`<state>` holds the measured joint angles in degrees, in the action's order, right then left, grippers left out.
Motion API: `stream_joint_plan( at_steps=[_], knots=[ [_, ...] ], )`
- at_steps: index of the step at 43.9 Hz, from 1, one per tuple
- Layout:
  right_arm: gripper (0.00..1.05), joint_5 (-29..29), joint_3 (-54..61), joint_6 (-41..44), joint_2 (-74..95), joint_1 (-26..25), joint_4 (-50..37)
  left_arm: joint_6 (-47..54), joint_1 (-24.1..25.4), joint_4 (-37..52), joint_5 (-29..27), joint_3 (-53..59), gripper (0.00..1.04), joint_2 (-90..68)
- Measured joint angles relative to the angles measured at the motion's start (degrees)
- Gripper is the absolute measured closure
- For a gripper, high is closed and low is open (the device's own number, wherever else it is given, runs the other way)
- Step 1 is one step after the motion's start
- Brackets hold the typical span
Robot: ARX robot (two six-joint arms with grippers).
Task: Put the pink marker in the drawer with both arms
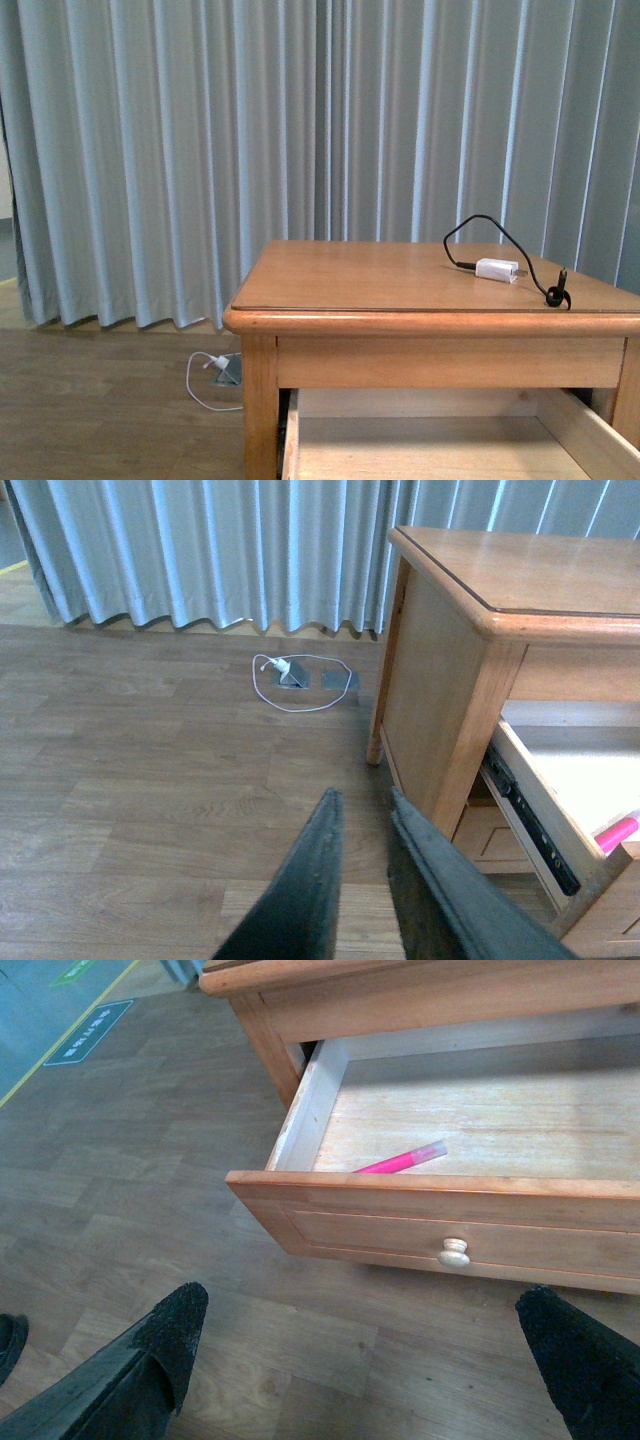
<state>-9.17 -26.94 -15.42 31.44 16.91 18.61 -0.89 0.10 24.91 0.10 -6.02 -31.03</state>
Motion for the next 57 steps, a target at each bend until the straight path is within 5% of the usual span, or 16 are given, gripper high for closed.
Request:
stream_joint_plan(
  at_steps=[3, 46, 51, 57],
  knots=[
    [0.08, 0.0, 0.0, 0.0, 0.0, 0.0, 0.0, 0.15, 0.0, -1.05, 0.04, 1.03, 1.01, 2.03],
    [0.08, 0.0, 0.02, 0.0, 0.0, 0.0, 0.0, 0.52, 0.0, -14.53, -0.11, 4.72, 1.01, 20.87],
    [0.08, 0.02, 0.02, 0.0, 0.0, 0.0, 0.0, 0.55, 0.0, -24.04, -0.09, 4.7, 1.01, 28.7],
    [0.08, 0.0, 0.02, 0.0, 0.0, 0.0, 0.0, 0.55, 0.0, -24.76, -0.09, 4.7, 1.01, 30.67]
  ],
)
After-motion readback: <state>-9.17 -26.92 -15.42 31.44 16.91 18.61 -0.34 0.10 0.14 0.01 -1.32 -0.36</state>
